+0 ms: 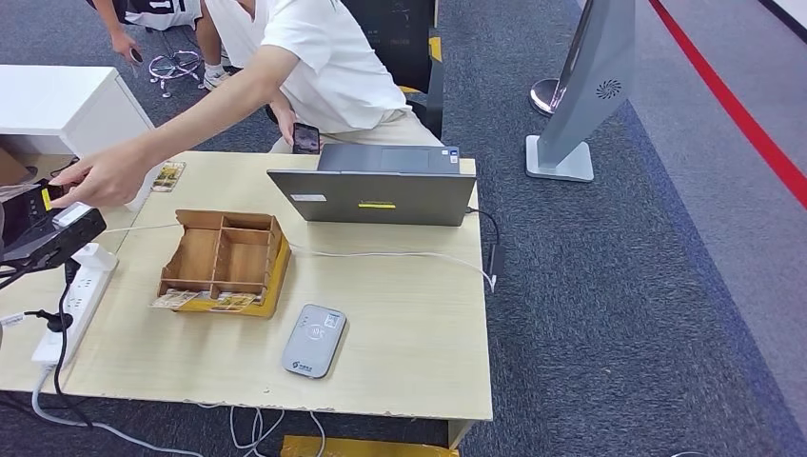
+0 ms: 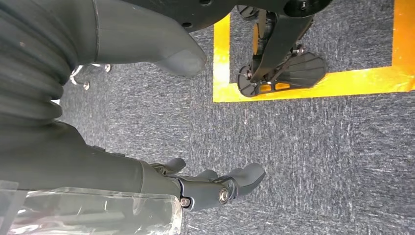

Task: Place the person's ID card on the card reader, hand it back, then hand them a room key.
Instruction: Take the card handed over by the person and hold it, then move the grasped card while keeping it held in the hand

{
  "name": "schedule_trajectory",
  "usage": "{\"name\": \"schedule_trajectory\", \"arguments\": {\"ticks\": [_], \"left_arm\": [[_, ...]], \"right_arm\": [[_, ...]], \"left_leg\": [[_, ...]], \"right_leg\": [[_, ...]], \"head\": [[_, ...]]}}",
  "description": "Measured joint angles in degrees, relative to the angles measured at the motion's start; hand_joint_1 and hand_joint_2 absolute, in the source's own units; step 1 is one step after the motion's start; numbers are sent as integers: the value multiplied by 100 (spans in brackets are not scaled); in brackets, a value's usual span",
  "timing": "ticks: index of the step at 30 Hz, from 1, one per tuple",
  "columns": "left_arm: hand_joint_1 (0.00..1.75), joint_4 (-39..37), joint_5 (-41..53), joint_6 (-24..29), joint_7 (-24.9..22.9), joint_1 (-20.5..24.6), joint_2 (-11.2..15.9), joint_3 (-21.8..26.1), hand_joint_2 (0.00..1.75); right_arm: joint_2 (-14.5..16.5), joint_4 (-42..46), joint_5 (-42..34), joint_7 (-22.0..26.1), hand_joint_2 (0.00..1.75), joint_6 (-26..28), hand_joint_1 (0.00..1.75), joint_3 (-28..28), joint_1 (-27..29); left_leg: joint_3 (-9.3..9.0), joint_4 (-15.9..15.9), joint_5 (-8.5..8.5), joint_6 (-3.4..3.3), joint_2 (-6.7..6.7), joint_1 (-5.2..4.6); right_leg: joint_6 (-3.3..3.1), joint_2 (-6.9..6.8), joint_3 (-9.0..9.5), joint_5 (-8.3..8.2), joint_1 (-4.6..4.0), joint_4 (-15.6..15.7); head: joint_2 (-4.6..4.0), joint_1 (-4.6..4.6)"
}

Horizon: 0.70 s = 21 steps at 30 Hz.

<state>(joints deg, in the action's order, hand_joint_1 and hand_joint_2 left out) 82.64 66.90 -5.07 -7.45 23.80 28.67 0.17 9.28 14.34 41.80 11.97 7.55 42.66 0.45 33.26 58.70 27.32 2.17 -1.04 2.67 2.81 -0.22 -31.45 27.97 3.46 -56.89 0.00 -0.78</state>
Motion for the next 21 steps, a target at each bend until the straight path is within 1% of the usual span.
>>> {"name": "schedule_trajectory", "arguments": {"ticks": [6,8,11,14,18,21], "left_arm": [[175,14,-9,37,24,-9,1,0,175],[175,163,121,181,74,-92,-52,-10,175],[175,689,423,531,257,-368,-255,-115,175],[175,1101,571,666,346,-545,-473,-353,175],[175,1517,871,772,416,-686,-824,-937,175],[175,1617,1090,810,421,-730,-1119,-1468,175]], "right_arm": [[3,2,1,3,175,0,0,12,0],[12,5,38,-10,175,1,0,32,0],[34,10,161,-79,175,0,0,103,4],[44,20,240,-129,175,0,0,134,8],[78,39,391,-113,175,2,0,160,2],[189,55,403,-108,175,2,0,190,-55]], "left_leg": [[0,0,0,0,0,0],[0,0,0,0,0,0],[0,0,1,0,0,-1],[0,1,1,0,0,-2],[0,1,1,-1,2,-4],[0,1,1,-1,1,-3]], "right_leg": [[0,0,0,0,0,0],[0,0,-2,0,0,1],[0,0,-4,0,1,3],[0,0,-3,0,1,5],[1,-4,-1,0,2,6],[-2,-3,0,-3,2,5]], "head": [[0,-1],[0,-1],[0,-2],[0,-1],[0,-1],[0,-1]]}}
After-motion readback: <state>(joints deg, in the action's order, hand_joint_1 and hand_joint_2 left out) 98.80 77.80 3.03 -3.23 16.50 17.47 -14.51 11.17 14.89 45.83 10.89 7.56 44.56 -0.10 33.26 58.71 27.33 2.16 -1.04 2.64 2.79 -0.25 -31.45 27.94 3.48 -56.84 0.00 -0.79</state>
